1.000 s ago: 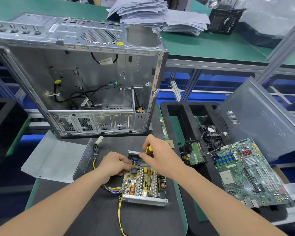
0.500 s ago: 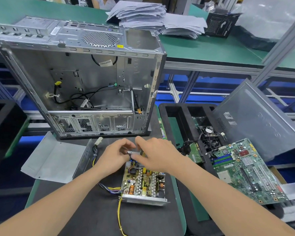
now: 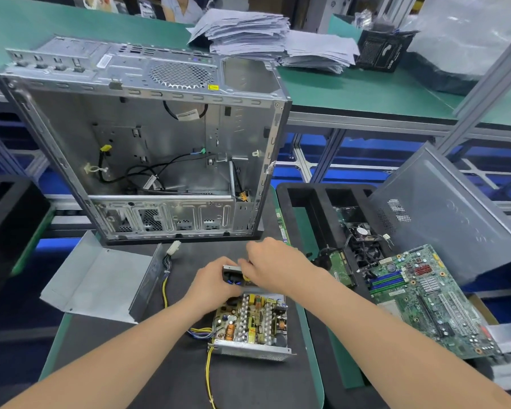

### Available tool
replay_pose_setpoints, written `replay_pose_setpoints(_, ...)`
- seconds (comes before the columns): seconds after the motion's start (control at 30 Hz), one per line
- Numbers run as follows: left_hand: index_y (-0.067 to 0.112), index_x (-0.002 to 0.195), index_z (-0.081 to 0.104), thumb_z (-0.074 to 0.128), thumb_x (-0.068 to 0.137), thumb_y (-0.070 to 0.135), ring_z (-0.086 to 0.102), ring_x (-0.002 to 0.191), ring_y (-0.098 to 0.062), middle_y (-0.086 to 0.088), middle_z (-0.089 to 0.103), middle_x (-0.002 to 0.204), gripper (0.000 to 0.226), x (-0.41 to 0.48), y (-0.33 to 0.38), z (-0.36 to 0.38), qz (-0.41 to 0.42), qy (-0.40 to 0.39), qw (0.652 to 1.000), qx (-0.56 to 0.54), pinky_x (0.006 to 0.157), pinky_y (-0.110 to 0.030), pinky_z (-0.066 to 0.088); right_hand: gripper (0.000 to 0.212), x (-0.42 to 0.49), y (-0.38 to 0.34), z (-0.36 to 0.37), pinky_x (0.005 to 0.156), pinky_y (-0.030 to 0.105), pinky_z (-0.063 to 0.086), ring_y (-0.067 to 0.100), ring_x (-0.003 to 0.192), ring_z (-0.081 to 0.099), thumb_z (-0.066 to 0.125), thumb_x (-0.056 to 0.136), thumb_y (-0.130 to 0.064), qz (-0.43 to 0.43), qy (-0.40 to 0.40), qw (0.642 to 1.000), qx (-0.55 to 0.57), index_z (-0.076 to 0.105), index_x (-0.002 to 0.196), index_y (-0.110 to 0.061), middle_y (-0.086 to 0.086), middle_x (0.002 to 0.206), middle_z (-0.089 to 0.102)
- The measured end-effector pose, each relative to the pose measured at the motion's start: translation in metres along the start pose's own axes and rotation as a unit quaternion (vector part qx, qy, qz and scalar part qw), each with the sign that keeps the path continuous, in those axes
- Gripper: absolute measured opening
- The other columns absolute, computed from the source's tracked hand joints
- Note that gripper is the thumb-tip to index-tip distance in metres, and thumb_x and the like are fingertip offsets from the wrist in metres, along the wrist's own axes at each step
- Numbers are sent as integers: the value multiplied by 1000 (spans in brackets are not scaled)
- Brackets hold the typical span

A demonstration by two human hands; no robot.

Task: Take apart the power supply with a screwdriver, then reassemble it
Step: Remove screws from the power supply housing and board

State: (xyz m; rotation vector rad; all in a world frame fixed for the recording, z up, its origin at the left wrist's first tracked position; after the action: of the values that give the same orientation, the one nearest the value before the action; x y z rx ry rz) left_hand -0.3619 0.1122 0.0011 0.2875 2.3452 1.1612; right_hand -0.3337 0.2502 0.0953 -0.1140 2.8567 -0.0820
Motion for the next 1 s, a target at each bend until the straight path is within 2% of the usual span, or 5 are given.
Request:
replay_pose_setpoints(0.27, 30, 96, 68, 83, 77, 16, 65, 94, -19, 9, 71, 89, 28, 1, 7, 15, -74, 64, 994, -48, 80, -35, 53, 20, -5, -3, -1, 49, 33, 30, 22, 57, 49, 44, 106, -37, -75, -53, 992, 86, 31, 100, -22, 3, 71, 53)
replay_pose_setpoints(0.4, 29, 97, 68, 80, 78, 8, 64, 104, -28, 2, 73, 96, 32, -1, 6, 25, -110, 106, 985, -78, 99, -47, 50, 32, -3, -4, -4, 48, 31, 19, 28, 61, 50, 36, 113, -41, -59, 22, 991, -121, 51, 107, -14, 0, 68, 34)
replay_pose_setpoints(0.63, 26, 99, 56, 69, 83, 0, 61, 101, -30, 4, 70, 93, 33, -5, 8, 30, -98, 156, 981, -67, 94, -42, 44, 19, -14, 4, -3, 50, 37, 37, 26, 57, 51, 45, 104, -30, -73, -66, 993, 60, 28, 109, -22, 5, 73, 55)
replay_pose_setpoints(0.87, 23, 100, 50, 67, 83, -4, 60, 98, -32, -1, 68, 90, 36, -8, 10, 32, -90, 177, 978, -69, 92, -42, 42, 34, -15, -1, -4, 50, 32, 29, 31, 73, 58, 33, 114, -39, -77, 7, 978, -195, 49, 131, -15, 5, 85, 54)
replay_pose_setpoints(1.0, 20, 104, 49, 69, 83, -1, 59, 98, -31, -1, 68, 95, 36, -7, 9, 31, -89, 170, 979, -62, 93, -43, 43, 16, -24, 8, -3, 53, 38, 40, 28, 58, 51, 41, 107, -31, -60, -73, 994, 54, 31, 113, -20, 6, 72, 55)
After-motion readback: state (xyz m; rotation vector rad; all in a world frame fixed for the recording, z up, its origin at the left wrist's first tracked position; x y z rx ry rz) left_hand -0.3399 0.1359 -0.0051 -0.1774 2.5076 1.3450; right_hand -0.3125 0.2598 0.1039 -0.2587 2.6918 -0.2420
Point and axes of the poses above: each hand's wrist, its own x-axis towards the middle knuckle, its own z-axis out of the palm, y = z × x, the point moved 4 cm from there along x, towards the middle knuckle
